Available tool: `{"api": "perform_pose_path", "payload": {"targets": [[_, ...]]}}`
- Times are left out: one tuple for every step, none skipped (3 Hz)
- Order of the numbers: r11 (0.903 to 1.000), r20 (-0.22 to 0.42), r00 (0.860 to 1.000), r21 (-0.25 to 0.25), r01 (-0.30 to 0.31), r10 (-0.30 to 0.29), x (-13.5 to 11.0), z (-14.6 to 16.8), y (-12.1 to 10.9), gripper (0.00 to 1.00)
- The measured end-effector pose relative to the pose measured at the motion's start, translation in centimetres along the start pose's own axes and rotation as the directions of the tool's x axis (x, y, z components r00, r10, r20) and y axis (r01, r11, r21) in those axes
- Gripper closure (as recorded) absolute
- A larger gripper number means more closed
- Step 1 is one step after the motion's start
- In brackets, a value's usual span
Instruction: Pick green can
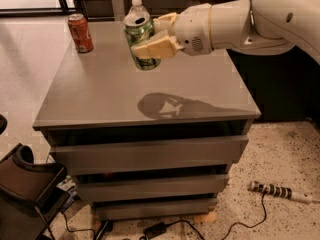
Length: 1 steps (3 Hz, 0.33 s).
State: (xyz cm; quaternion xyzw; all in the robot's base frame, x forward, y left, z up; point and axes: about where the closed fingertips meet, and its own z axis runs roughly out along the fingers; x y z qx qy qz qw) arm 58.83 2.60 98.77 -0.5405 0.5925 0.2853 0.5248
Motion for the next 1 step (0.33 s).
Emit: {"api": "perform_pose_path", "payload": {"targets": [[0.9994,-0.016,1.0,0.034,0.008,-0.008,-1.81,-1.19,-0.5,1.0]]}}
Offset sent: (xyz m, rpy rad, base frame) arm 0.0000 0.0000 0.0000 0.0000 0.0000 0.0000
